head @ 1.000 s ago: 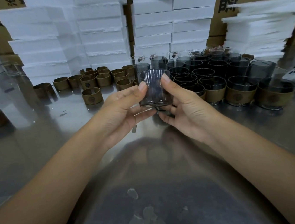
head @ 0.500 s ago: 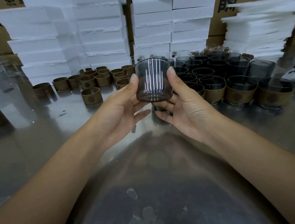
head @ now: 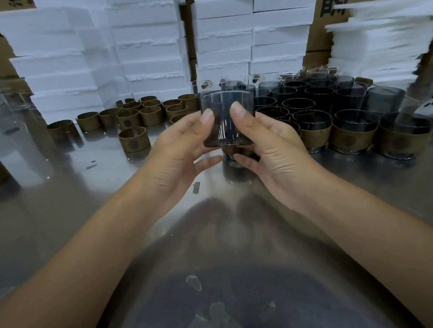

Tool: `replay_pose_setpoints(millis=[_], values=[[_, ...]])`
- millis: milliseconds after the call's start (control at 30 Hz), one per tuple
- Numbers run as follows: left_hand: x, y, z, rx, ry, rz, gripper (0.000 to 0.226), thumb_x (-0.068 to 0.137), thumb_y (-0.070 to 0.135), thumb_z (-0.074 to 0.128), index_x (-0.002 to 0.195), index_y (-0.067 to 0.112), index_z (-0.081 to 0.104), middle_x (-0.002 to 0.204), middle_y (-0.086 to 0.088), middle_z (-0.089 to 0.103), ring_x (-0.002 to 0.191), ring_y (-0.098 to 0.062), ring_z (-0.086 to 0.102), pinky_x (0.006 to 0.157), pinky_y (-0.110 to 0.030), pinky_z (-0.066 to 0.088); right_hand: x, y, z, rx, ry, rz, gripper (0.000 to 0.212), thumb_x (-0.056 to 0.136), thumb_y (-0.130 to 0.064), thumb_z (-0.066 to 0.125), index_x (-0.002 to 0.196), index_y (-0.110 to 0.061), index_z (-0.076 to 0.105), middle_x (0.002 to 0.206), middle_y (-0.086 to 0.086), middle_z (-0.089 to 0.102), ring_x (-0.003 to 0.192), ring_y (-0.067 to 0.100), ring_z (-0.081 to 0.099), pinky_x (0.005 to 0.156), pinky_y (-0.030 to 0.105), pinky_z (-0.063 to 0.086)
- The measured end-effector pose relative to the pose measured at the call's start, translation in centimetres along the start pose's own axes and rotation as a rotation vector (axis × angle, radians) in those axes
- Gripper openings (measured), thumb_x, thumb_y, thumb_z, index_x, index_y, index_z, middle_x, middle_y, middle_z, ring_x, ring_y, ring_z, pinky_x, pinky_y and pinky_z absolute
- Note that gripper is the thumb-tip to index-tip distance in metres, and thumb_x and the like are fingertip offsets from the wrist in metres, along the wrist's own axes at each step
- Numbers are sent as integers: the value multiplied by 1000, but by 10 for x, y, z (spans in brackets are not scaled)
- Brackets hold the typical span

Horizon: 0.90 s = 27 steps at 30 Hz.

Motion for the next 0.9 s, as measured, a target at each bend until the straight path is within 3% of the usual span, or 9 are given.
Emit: replay_pose_setpoints(millis=[133, 300, 400, 567, 700, 800, 900], values=[[0, 1, -2, -15, -11, 68, 75, 53, 58, 81, 116, 21, 64, 114, -3, 67, 108, -18, 62, 87, -29, 52, -2, -2, 2, 10, -34, -11, 56, 55, -53, 69, 103, -23, 68, 105, 1, 71, 104, 14, 65, 88, 31, 46], [1, -2, -6, -38, -21, 63, 74, 56, 57, 79, 118, 21, 65, 121, -4, 67, 113, -20, 62, 97, -33, 48, 0, -3, 0, 73, -24, 24, 60, 54, -51, 68, 107, -24, 66, 101, -4, 70, 102, 12, 62, 82, 28, 45], [3, -2, -7, -89, -33, 52, 67, 53, 57, 81, 110, 24, 70, 116, -2, 69, 106, -16, 65, 95, -32, 49, 2, -4, -1, 127, -22, 65, 70, 56, -50, 67, 120, -22, 63, 102, -7, 69, 95, 10, 61, 82, 26, 45], [2, -1, -8, -81, -89, 34, 61, 56, 61, 76, 107, 28, 72, 115, 1, 69, 109, -16, 65, 97, -33, 47, 4, -3, -4, 201, -48, 98, 39, 61, -51, 64, 94, -30, 69, 93, -10, 71, 79, 7, 62, 83, 28, 44], [2, -1, -8, -76, -99, 23, 59, 61, 60, 72, 110, 28, 70, 118, -1, 69, 110, -17, 64, 98, -35, 46, 5, -2, -5, 192, -69, 108, 50, 61, -54, 63, 104, -29, 68, 103, -7, 71, 85, 8, 63, 84, 27, 45], [3, 0, -7, -35, -29, 11, 48, 67, 58, 69, 103, 26, 72, 109, -1, 72, 101, -15, 67, 93, -33, 50, 4, 0, -4, 165, -72, 110, 53, 71, -54, 60, 116, -27, 64, 98, -3, 68, 83, 10, 58, 80, 26, 46], [3, 0, -6, 59, 65, 34, 53, 66, 58, 63, 108, 26, 66, 102, 4, 72, 92, -12, 68, 80, -27, 52, 5, 2, -2, 191, -80, 143, 37, 87, -52, 52, 112, -27, 63, 86, -3, 61, 72, 8, 54, 76, 25, 48]])
Point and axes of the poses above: each hand's wrist, its own x-axis towards the middle knuckle, its own z-axis out of the palm, y = z × x, the point moved 2 cm from there along x, towards the middle knuckle
